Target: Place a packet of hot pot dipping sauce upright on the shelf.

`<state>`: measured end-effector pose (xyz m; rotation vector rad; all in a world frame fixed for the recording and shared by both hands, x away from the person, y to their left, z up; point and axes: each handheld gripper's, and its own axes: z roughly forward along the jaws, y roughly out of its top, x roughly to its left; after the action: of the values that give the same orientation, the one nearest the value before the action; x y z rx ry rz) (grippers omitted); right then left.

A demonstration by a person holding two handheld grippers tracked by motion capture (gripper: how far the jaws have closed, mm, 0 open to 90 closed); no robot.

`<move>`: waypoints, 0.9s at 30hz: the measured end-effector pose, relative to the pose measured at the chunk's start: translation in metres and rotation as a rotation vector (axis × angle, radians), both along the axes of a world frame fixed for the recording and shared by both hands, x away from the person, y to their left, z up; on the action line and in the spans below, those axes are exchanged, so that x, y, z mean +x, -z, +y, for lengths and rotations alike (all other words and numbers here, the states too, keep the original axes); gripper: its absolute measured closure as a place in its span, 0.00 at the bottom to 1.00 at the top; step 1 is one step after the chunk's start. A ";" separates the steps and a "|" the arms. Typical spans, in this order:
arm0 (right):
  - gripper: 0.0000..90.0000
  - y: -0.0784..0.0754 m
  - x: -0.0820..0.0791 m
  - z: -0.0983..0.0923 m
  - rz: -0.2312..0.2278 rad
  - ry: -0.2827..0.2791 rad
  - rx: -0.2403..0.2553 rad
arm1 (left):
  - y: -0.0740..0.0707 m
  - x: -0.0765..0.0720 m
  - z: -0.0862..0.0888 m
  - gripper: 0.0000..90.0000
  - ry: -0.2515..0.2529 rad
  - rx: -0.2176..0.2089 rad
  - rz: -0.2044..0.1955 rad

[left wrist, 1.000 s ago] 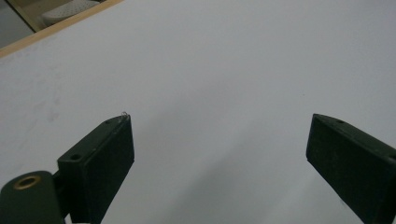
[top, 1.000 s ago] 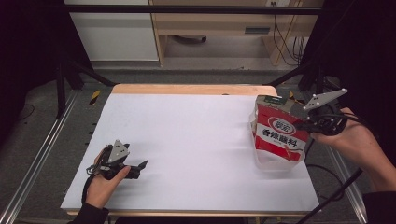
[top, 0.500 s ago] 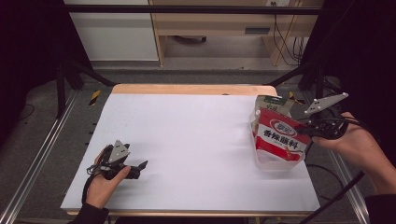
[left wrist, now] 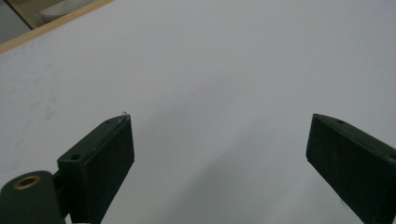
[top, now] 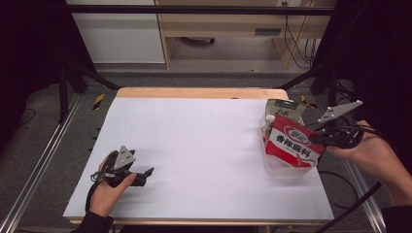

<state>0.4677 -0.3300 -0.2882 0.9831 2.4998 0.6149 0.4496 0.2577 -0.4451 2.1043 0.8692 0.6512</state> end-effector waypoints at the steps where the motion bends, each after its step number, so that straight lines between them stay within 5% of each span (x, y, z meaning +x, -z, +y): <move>1: 0.93 0.000 0.000 -0.001 -0.001 -0.002 0.000 | 0.000 0.000 0.000 0.09 0.000 0.000 0.000; 10: 0.65 -0.001 0.002 0.006 -0.037 0.008 0.010 | 0.000 0.000 0.000 0.09 0.000 0.000 0.000; 19: 0.35 -0.021 0.002 0.030 -0.199 -0.001 0.060 | 0.000 0.000 0.000 0.09 -0.003 -0.001 -0.005; 27: 0.21 -0.042 -0.011 0.080 -0.314 -0.037 0.166 | 0.000 0.000 0.000 0.08 -0.002 -0.005 -0.006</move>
<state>0.4565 -0.2501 -0.2466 0.8245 2.2214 0.9245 0.4493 0.2581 -0.4447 2.0966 0.8692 0.6552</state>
